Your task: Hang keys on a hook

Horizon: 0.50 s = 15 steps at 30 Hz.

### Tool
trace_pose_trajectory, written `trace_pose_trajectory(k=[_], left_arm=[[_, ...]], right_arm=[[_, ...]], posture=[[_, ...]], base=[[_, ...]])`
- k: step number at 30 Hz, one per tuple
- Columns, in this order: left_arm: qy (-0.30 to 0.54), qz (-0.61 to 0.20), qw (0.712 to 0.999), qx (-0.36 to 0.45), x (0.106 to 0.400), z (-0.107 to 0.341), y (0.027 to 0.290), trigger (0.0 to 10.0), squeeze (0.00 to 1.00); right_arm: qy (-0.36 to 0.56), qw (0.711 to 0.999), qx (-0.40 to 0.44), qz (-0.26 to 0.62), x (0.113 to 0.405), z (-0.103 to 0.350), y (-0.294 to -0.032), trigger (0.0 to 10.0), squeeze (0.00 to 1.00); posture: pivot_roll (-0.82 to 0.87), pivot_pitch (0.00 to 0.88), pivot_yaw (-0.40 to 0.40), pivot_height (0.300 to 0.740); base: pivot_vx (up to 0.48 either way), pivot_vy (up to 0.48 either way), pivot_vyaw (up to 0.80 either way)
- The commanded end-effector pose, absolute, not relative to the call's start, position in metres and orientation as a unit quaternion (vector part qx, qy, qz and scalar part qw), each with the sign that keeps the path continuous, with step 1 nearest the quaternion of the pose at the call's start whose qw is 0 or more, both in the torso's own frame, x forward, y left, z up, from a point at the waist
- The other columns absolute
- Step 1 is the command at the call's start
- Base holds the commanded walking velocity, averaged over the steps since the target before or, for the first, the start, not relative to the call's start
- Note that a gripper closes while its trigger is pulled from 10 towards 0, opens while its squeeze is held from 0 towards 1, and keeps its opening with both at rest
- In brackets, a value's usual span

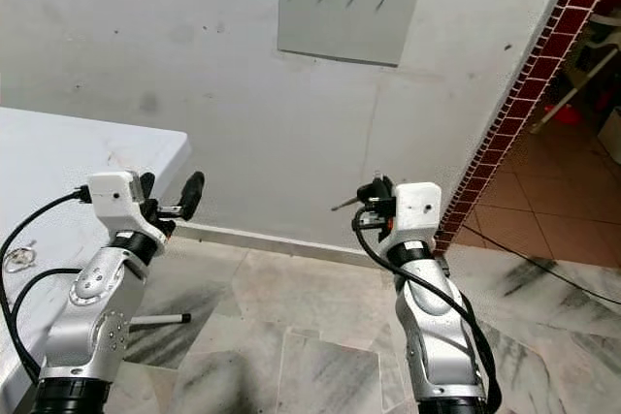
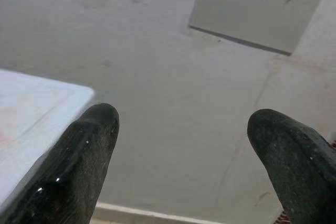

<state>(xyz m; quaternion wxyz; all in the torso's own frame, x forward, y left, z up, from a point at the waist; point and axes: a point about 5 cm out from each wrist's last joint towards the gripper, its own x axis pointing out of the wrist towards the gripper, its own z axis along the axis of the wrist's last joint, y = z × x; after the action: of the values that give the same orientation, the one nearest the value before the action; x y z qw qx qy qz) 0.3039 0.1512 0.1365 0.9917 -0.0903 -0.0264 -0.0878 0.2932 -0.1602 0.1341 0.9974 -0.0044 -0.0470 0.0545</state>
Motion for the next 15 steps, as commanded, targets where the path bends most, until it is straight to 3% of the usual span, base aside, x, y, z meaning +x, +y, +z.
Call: trace_pose_trajectory(k=[1,15], left_arm=[[-0.027,-0.090,0.993,-0.075,0.3051,0.1377,0.1534,10.0,0.00],[-0.024,-0.092,0.992,-0.077,0.3055,0.1369,0.1531,10.0,0.00]], right_arm=[[-0.064,0.996,-0.002,0.061,0.2948,0.1415,-0.1564,10.0,0.00],[-0.065,0.996,0.003,0.059,0.2934,0.1410,-0.1549,10.0,0.00]], posture=[[0.03,0.010,-0.039,0.740],[0.03,0.014,-0.029,0.740]], base=[[0.412,0.000,0.00],[0.421,0.000,0.00]])
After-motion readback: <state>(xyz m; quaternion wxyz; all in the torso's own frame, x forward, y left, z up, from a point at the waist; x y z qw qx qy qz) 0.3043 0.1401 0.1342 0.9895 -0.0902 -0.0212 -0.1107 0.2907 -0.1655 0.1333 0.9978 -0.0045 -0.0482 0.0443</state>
